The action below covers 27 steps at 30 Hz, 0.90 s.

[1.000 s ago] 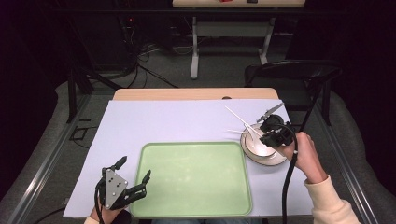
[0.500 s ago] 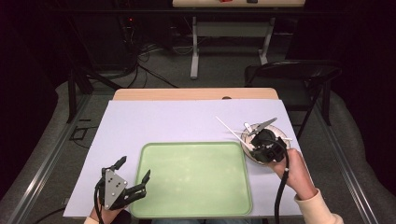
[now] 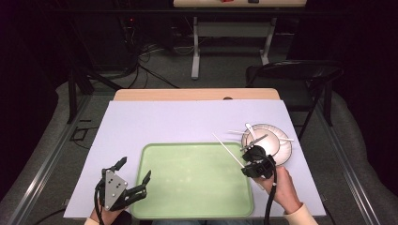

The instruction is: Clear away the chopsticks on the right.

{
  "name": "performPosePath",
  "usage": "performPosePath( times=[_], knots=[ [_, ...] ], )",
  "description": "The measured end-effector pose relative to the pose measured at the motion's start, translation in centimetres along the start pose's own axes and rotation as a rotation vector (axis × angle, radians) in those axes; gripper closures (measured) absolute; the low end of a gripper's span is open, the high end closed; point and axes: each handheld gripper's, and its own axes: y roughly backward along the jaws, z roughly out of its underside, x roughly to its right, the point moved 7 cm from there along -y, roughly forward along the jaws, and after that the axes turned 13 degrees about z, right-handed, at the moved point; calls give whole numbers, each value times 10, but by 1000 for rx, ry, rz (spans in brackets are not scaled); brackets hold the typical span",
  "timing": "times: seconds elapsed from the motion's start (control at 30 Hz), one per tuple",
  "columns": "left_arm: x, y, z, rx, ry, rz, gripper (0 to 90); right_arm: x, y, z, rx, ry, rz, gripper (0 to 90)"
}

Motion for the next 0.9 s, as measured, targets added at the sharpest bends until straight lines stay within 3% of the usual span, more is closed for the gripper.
performPosePath(
  times=[0.2,0.43,0.9],
  knots=[
    [0,0,0,0,0,-1,154,-11,-13,8,-36,-44,-17,837],
    [0,0,0,0,1,0,154,-27,-26,15,-96,-53,-44,837],
    [0,0,0,-2,1,2,154,-42,-40,9,-115,18,-25,834]
  ],
)
